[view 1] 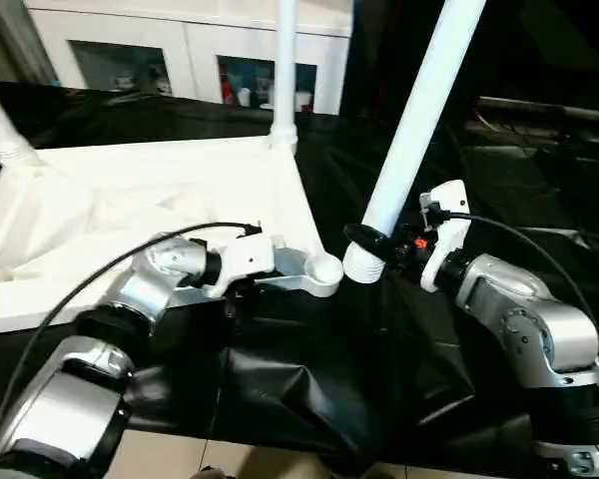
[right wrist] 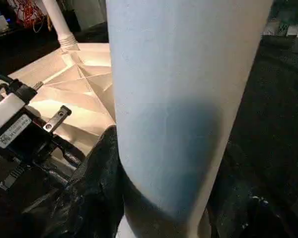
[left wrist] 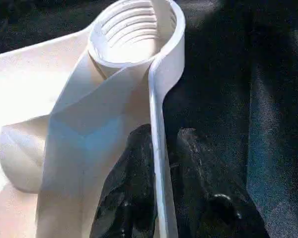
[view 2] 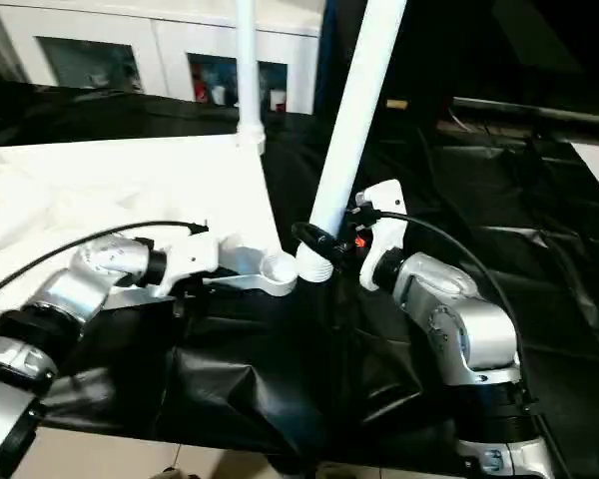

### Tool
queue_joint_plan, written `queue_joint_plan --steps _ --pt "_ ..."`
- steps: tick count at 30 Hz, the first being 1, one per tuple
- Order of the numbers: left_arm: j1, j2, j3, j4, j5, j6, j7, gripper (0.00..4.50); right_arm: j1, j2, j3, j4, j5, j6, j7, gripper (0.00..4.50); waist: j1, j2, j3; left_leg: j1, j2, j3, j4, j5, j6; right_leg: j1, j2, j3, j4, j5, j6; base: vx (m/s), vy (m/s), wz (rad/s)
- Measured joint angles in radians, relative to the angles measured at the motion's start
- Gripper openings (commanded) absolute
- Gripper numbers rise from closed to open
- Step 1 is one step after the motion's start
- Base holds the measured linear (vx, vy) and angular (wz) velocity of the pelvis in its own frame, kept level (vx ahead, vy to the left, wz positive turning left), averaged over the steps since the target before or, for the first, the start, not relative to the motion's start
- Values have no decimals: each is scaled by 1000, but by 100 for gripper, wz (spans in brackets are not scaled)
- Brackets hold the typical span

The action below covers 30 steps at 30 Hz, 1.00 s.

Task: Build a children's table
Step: Rotate table base

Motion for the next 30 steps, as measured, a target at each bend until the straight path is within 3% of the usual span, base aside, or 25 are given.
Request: queue_joint_plan --steps 2,12,24,30 --pt "-2 -2 9 10 -7 -3 -5 96 0 0 1 0 0 0 3 186 0 0 0 -1 0 0 0 0 0 -1 0 0 0 0 0 0 0 0" --pt "-28 -2 19 45 -22 10 -40 5 0 -5 1 0 0 0 7 186 0 0 1 -1 0 0 0 0 0 -1 0 0 0 0 0 0 0 0" --pt "-33 27 -8 48 -5 -13 -60 0 0 -6 1 0 2 4 20 186 -1 0 2 0 0 0 -1 0 0 0 0 0 0 0 0 0 0 0" --pt "-13 25 -3 -10 0 50 -61 0 -25 -10 59 -1 12 37 67 186 -2 1 2 0 0 0 -1 0 0 0 0 0 0 0 0 0 0 0"
